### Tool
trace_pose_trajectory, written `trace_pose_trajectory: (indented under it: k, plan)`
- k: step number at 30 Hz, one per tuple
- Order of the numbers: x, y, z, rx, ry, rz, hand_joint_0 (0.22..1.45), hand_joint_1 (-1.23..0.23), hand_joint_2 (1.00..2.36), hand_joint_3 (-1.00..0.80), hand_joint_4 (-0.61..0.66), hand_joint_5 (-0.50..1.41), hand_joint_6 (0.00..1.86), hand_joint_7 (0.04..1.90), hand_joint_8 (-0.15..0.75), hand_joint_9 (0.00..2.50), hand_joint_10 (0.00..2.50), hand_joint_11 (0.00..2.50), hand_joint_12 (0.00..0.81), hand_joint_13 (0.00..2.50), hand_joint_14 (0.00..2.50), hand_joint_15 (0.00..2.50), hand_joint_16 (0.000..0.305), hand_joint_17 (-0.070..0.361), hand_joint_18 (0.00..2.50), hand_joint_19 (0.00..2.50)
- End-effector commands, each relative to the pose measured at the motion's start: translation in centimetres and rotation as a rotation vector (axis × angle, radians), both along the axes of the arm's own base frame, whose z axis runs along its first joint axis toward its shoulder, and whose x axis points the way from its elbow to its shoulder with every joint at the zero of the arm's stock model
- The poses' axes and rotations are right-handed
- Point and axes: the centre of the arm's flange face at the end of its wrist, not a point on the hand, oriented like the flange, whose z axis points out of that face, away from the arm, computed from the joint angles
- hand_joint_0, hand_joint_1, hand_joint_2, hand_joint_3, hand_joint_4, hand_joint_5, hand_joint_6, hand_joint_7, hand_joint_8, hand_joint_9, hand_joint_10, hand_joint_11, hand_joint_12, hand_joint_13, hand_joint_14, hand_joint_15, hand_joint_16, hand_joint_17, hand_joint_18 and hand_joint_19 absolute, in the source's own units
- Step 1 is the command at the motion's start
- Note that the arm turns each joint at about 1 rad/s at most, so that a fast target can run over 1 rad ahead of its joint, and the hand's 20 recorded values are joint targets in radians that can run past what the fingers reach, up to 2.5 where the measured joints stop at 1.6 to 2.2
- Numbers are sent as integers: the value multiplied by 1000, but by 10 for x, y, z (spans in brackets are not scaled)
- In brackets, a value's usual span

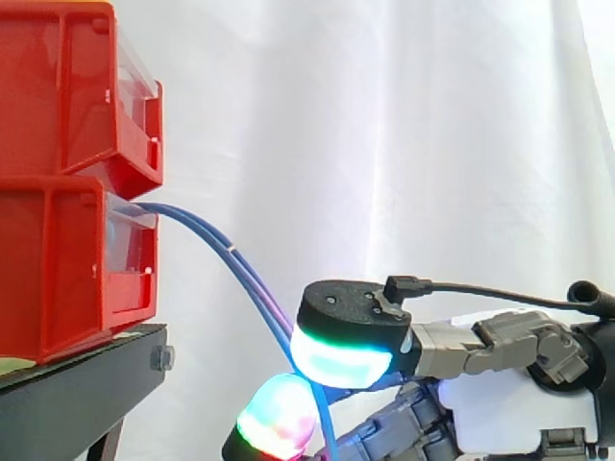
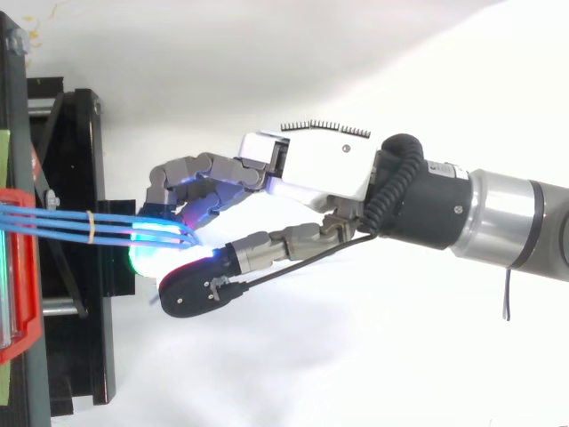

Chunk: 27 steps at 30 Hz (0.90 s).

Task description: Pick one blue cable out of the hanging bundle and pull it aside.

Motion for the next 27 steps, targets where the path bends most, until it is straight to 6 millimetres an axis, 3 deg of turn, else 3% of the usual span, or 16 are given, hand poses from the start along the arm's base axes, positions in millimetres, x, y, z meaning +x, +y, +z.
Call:
trace_pose_trajectory:
  k: [1, 9, 13, 21, 27]
  plan:
    - [0, -2, 0, -9, 1, 1, 559, -607, 1005, -432, 202, -75, 522, 1273, 326, 695, 8, 225, 358, 418, 7, 193, 53, 118, 422, 455]
    - [4, -2, 6, -8, -9, -1, 558, -594, 1004, -445, 214, -76, 500, 1295, 328, 697, 8, 225, 358, 417, 8, 200, 53, 119, 421, 462]
    - [5, -2, 6, -19, -11, 3, 537, -517, 1002, -476, 259, -96, 502, 1164, 329, 685, 7, 215, 368, 402, 7, 198, 54, 122, 402, 469]
    - [11, -5, 23, -32, -2, 5, 510, -415, 1000, -500, 283, -109, 503, 1097, 335, 663, 7, 210, 379, 388, 8, 213, 58, 130, 385, 474]
    - [11, -7, 22, -65, 10, 1, 500, -349, 1000, -500, 285, -118, 503, 1067, 341, 648, 7, 202, 386, 374, 7, 210, 59, 134, 362, 477]
